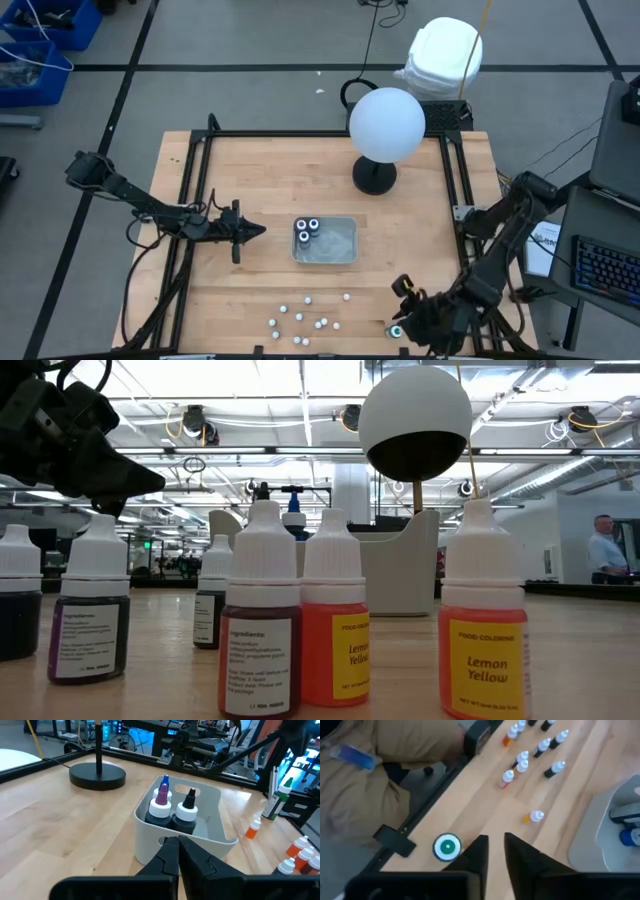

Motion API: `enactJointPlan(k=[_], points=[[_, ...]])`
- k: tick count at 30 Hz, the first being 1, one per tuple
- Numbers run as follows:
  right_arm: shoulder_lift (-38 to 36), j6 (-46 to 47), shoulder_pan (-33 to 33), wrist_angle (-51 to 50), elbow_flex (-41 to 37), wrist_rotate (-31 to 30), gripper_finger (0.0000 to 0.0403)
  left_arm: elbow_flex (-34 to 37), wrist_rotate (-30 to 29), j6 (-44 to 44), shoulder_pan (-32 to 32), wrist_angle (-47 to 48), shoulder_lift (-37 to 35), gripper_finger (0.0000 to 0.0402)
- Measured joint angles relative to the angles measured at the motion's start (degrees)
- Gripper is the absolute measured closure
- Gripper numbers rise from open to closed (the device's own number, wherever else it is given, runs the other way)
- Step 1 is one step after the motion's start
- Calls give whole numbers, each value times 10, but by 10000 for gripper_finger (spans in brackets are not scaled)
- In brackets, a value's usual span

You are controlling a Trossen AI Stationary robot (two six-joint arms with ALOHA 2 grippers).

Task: Pick & Place food coloring
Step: Put the large green food coloring bottle into the gray bin

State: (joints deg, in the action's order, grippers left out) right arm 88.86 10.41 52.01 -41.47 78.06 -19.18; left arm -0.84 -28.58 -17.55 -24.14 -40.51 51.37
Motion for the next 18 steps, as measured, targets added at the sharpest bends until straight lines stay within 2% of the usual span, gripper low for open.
enactJointPlan(k=[4, 8, 12, 18], points=[[1, 9, 0, 11, -9, 10, 285, 0, -3, 23, 0, -2, 0, 398], [1, -12, 0, 44, -36, 77, 225, 0, -5, 36, 1, -4, 0, 391], [1, -31, -1, 89, -79, 72, 173, 0, -5, 40, 1, -4, 0, 376], [1, -36, -2, 158, -122, 81, 134, 0, -5, 44, 1, -4, 0, 383]])
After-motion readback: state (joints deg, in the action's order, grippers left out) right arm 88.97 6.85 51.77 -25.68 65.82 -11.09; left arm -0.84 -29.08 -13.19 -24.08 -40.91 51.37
